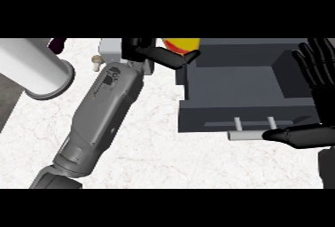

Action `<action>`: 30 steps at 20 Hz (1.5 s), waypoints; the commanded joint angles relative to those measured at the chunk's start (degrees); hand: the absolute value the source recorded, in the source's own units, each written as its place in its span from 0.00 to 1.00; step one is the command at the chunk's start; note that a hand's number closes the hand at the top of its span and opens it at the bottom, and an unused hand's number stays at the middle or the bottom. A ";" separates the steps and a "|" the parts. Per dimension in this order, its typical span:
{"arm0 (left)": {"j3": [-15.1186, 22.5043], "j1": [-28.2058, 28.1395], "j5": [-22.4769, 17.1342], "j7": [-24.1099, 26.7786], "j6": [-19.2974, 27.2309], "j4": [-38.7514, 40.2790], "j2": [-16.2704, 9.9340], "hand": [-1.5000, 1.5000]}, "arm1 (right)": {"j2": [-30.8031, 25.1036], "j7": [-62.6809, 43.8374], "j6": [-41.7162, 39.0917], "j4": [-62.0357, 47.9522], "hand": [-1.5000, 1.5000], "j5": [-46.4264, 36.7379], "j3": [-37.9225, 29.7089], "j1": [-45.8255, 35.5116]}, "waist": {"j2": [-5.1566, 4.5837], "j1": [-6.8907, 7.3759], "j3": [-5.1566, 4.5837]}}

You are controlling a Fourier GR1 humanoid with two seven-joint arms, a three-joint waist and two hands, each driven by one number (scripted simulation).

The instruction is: Pick up the cup, place it into the drawer and close the drawer

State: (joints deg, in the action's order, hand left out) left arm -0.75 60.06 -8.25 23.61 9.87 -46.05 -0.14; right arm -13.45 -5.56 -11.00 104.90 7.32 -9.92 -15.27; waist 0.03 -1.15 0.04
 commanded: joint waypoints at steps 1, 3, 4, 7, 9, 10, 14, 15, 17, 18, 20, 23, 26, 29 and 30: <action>2.35 9.06 -1.60 -8.00 5.88 3.18 0.13 1.00 | -0.68 2.19 0.30 -4.01 0.00 -1.40 -0.78 -2.72 | -0.24 -0.01 0.01; 3.06 12.70 -2.06 -9.97 6.57 8.41 0.14 1.00 | 0.47 1.36 0.25 -3.93 0.00 -0.35 -0.02 -2.31 | -0.40 -0.54 0.02; 4.15 14.14 -3.34 -8.21 8.52 12.89 0.14 1.00 | -0.35 1.24 -1.26 -4.44 0.00 0.53 0.35 -3.80 | -0.77 -1.72 0.04; 8.00 16.89 -5.72 -12.54 11.64 16.38 0.14 1.00 | 0.13 0.06 -0.16 -1.42 0.00 0.56 0.17 -2.70 | -0.56 -2.40 0.04; 7.97 18.08 -5.85 -9.28 11.85 21.75 0.14 1.00 | 0.47 2.74 -1.22 -2.67 0.00 -0.14 1.09 -2.27 | -1.19 -3.52 0.07; 10.52 17.39 -6.78 -10.39 11.51 22.44 0.14 1.00 | 0.59 3.45 -1.52 -2.73 0.00 0.22 0.93 -1.98 | -1.14 -3.89 0.08; 13.28 17.82 -7.64 -11.19 8.26 27.31 0.14 1.00 | -0.26 -1.40 -0.65 -1.54 0.00 1.26 0.95 -5.96 | -1.58 -5.03 0.04; 14.49 16.66 -8.05 -10.47 7.04 27.88 0.14 1.00 | 0.00 0.79 -1.58 -2.74 0.00 1.53 1.19 -6.45 | -2.14 -6.25 0.09; 17.11 16.77 -8.44 -12.33 5.35 28.79 0.14 1.00 | 1.13 1.50 -1.57 -2.91 0.00 0.30 2.78 -4.50 | -2.20 -7.24 0.12; 18.78 18.00 -8.99 -14.45 5.95 28.55 0.14 1.00 | 0.34 2.09 -2.47 -4.01 0.00 0.57 2.48 -5.52 | -2.06 -7.45 0.14; 19.89 15.38 -9.64 -12.35 5.11 29.09 0.14 1.00 | 0.90 1.57 -2.30 -1.90 0.00 0.70 3.08 -4.36 | -2.07 -8.22 0.10; 22.82 13.19 -10.04 -10.55 5.00 28.57 0.14 0.00 | 1.67 2.27 -2.34 -4.46 0.00 0.38 4.04 -6.54 | -2.74 -9.34 0.11; 21.28 12.22 -14.04 -8.59 6.29 26.48 0.14 0.00 | 2.20 1.80 -3.35 -3.73 0.00 0.84 5.80 -7.37 | -2.99 -10.50 0.04; 20.38 12.39 -17.01 -7.45 6.50 25.62 0.14 0.00 | 3.39 1.19 -7.27 -3.68 0.00 5.84 7.65 -7.91 | -3.13 -11.08 0.04; 19.53 12.48 -18.90 -6.59 5.19 24.20 0.14 0.00 | 3.02 0.61 -8.54 -4.48 0.00 6.21 8.60 -9.09 | -3.13 -10.52 -0.02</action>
State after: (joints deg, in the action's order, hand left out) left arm 20.02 72.78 -22.94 15.22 15.84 -19.90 0.00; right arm -10.95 -4.22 -16.22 101.11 10.73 -3.65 -22.92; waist -2.87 -11.34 0.08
